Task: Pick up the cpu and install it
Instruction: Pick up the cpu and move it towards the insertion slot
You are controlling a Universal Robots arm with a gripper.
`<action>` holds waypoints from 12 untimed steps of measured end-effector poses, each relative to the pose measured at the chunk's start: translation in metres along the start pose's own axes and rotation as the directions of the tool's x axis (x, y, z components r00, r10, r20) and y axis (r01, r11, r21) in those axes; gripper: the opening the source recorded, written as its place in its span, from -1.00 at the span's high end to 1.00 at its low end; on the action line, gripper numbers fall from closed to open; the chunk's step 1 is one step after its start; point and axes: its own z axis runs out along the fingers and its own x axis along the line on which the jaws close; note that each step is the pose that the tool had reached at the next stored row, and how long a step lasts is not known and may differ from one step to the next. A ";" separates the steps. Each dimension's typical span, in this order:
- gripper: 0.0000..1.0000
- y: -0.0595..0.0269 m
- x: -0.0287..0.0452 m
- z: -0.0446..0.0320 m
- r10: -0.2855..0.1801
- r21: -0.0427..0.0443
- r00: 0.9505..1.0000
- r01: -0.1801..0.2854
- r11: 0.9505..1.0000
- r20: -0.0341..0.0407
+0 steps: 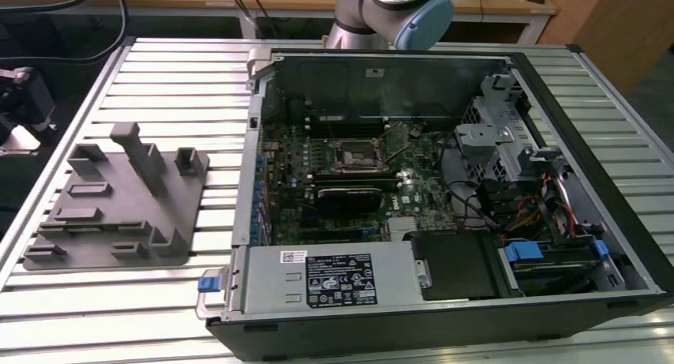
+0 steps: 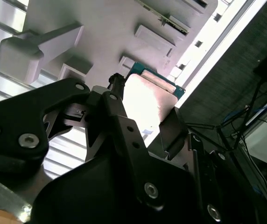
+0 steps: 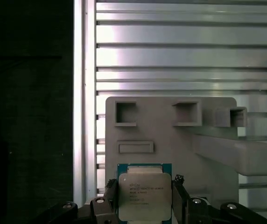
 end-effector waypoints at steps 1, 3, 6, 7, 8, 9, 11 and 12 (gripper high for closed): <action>-0.08 0.0001 -0.0001 -0.0018 0.000 0.000 1.000 0.000 1.000 0.000; -0.08 0.0003 -0.0002 -0.0051 0.000 0.000 1.000 0.000 1.000 0.001; -0.08 0.0006 -0.0005 -0.0103 0.000 0.000 1.000 0.000 1.000 0.001; -0.08 0.0007 -0.0006 -0.0120 0.000 0.000 1.000 0.000 1.000 0.001; -0.08 0.0008 -0.0006 -0.0138 0.000 0.000 1.000 0.000 1.000 0.001; -0.08 0.0009 -0.0007 -0.0155 0.000 0.000 1.000 0.000 1.000 0.002; -0.08 0.0011 -0.0009 -0.0190 0.000 0.000 1.000 0.000 1.000 0.002; -0.08 0.0012 -0.0010 -0.0207 0.000 0.000 1.000 0.000 1.000 0.002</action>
